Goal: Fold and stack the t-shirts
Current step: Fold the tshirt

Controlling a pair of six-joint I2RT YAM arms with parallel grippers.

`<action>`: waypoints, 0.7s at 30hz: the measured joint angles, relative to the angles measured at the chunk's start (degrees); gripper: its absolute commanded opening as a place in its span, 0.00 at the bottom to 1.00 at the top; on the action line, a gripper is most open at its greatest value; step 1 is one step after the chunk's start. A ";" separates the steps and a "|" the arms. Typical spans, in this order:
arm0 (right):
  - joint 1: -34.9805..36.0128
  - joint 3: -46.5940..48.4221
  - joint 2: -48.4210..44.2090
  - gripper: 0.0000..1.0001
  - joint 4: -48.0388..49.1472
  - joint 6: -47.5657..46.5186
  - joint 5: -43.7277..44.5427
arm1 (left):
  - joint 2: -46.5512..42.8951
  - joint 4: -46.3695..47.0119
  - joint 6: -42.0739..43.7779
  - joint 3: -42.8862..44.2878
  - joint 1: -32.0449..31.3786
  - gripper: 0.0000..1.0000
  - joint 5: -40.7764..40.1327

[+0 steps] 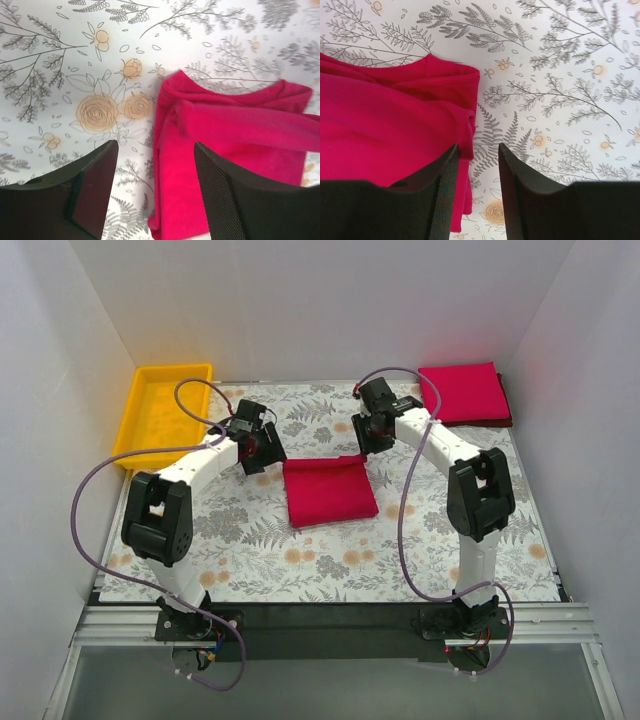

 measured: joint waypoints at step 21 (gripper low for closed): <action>-9.90 -25.94 -10.25 0.48 37.55 3.82 -40.79 | -5.07 26.56 -2.84 -14.36 -1.86 0.21 17.09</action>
